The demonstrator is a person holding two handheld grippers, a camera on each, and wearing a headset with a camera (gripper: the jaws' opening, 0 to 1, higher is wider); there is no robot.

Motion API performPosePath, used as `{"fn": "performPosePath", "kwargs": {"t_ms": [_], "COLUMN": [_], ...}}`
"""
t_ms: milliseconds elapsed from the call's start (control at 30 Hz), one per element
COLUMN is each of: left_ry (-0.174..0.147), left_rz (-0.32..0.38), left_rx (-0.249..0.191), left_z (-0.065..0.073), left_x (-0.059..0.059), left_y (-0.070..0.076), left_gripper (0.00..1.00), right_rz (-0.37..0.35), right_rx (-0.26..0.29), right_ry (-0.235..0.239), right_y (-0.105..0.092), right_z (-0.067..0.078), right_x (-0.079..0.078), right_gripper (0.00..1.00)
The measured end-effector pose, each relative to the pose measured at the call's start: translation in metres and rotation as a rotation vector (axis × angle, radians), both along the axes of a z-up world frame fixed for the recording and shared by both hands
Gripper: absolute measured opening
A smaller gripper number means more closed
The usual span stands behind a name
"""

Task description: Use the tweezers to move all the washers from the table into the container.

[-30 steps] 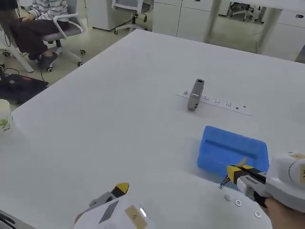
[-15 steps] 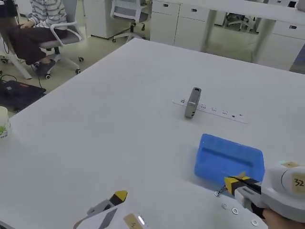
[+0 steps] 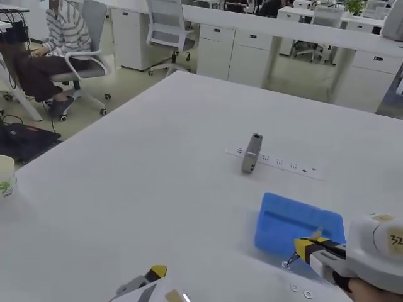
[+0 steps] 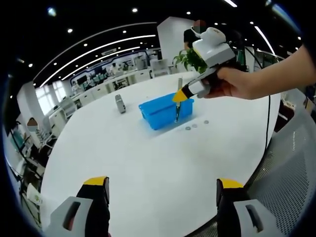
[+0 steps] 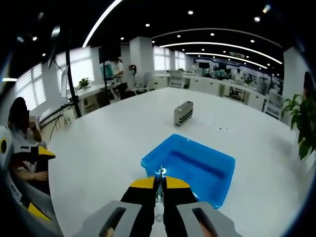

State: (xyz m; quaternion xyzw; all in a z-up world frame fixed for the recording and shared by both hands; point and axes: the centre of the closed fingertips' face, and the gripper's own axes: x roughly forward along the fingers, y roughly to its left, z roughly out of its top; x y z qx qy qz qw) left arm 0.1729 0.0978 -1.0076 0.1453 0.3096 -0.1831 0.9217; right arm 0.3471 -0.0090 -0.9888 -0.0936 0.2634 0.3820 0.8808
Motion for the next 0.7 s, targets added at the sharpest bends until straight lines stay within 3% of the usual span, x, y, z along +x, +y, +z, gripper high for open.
{"fn": "performPosePath", "kwargs": {"t_ms": [700], "left_ry": [-0.009], "left_rz": [-0.001], "left_rx": [0.008], "left_z": [0.001], "left_x": [0.000], "left_y": [0.000], "left_gripper": [0.91], "right_rz": [-0.015], "right_rx": [0.023], "right_ry": [-0.073], "right_y": [0.000], "right_z": [0.034], "right_x": [0.014], "right_gripper": [0.00]}}
